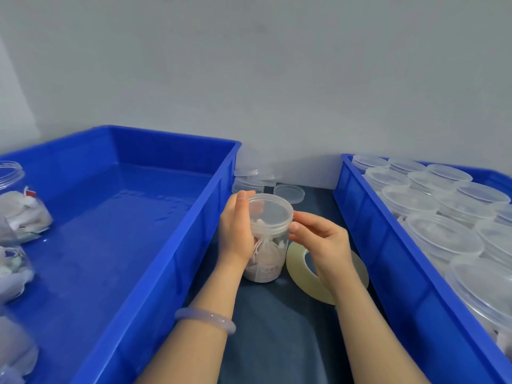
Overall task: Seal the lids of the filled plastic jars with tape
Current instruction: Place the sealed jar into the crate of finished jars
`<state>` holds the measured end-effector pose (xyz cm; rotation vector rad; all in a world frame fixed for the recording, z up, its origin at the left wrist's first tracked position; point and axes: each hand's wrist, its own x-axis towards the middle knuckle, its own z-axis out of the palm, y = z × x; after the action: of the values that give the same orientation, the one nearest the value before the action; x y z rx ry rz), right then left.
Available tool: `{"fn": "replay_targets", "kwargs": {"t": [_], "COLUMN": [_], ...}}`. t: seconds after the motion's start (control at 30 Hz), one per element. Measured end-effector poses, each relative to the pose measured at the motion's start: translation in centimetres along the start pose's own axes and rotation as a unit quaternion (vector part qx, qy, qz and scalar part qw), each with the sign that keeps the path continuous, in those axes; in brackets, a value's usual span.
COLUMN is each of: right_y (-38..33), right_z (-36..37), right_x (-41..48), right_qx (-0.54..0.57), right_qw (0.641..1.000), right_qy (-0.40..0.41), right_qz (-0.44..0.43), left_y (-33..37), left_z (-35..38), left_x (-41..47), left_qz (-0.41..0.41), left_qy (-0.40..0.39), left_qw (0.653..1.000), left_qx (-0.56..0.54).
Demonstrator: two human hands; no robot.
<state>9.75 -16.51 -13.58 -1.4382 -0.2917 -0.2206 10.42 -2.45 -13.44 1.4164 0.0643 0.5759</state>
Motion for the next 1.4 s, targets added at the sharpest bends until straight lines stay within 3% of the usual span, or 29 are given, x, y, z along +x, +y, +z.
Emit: {"fn": "replay_targets", "kwargs": {"t": [0.17,0.4,0.73,0.83,1.1,1.4], "right_y": [-0.4,-1.2,-0.2,-0.2,-0.1,-0.5], "right_z": [-0.1,-0.5,0.5,0.4,0.6,-0.1], "right_x": [0.4,0.6,0.4,0.5,0.4,0.3], "right_qx": [-0.015,-0.158,-0.032,-0.047,-0.028,-0.111], "right_qw": [0.999,0.983,0.999,0.998,0.998,0.989], "right_qy": [-0.013,-0.059,-0.027,-0.042,0.011,-0.027], "right_qz": [-0.027,-0.075,-0.031,-0.026,-0.063,-0.089], "left_y": [-0.5,-0.4,-0.5,-0.4,-0.3,-0.6], "left_z": [-0.4,-0.6,-0.7,-0.6,-0.2,-0.4], "left_x": [0.3,0.7,1.1,1.1,1.1,1.3], "left_qz": [-0.002,-0.024,-0.029,-0.029,-0.029,-0.032], "left_qy": [-0.007,-0.026,-0.023,-0.029,-0.027,-0.030], "left_qw": [0.999,0.998,0.998,0.998,0.998,0.997], "left_qx": [-0.034,-0.053,-0.057,-0.050,-0.050,-0.060]}}
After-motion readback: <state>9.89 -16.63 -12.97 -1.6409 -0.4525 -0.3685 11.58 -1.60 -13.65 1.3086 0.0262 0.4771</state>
